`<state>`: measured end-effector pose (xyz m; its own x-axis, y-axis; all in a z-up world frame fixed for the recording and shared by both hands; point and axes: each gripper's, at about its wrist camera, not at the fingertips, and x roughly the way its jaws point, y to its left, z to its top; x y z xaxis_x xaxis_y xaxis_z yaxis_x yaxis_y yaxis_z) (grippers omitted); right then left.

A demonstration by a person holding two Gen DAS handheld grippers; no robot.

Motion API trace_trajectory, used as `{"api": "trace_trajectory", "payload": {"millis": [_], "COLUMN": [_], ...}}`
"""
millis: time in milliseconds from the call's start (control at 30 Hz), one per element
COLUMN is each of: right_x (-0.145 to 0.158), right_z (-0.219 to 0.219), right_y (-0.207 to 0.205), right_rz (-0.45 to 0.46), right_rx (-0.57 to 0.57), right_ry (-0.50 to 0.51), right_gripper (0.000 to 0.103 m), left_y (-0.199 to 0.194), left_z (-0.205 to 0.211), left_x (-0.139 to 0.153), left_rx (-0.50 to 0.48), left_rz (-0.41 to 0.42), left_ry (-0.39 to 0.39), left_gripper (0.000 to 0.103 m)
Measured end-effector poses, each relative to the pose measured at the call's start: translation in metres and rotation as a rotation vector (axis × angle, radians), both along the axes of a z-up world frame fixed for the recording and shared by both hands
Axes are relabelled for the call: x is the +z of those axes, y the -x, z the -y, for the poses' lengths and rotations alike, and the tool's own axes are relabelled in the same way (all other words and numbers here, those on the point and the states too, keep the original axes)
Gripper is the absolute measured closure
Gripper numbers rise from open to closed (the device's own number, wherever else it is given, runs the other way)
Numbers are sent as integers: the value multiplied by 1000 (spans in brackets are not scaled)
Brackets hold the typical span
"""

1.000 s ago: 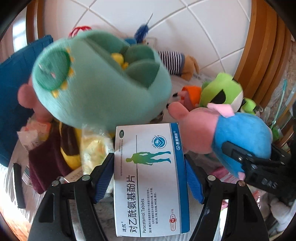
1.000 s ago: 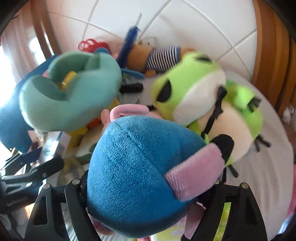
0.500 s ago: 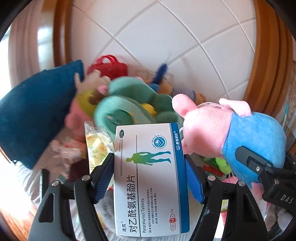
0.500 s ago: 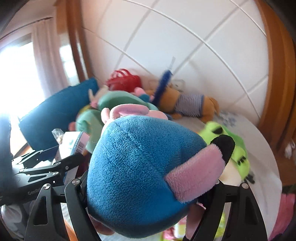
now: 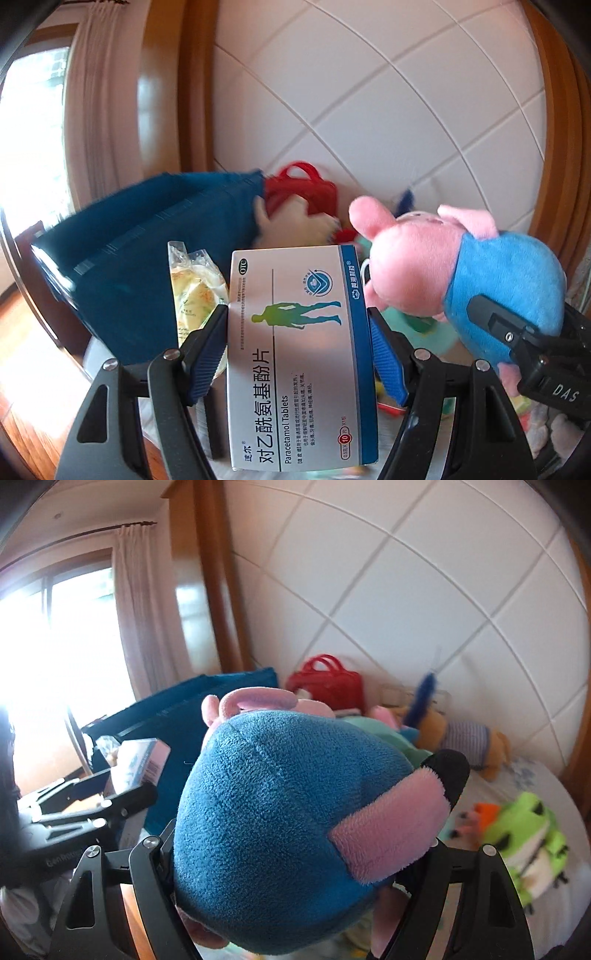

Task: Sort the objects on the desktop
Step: 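Carry the paracetamol box and blue pig plush over the blue crate with both grippers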

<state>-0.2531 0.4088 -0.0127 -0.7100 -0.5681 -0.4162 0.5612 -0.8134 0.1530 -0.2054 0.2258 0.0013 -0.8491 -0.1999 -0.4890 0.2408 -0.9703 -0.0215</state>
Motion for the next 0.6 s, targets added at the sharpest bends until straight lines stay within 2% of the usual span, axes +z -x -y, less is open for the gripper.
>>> {"api": "trace_trajectory", "payload": {"millis": [200,600], "right_x": [20,52], "right_z": [82,230], "right_y": [-7,36], "right_rz": [-34,-86], "right_rx": [37,224], "right_ry": [40,46], "right_gripper": [19,18], "left_y": [-3,7], "left_z": [73,214], "left_x": [19,48], "left_rx": [39,241], "left_rz": [-32,-100], "left_ry": [28,39], "left_gripper": [31,31]}}
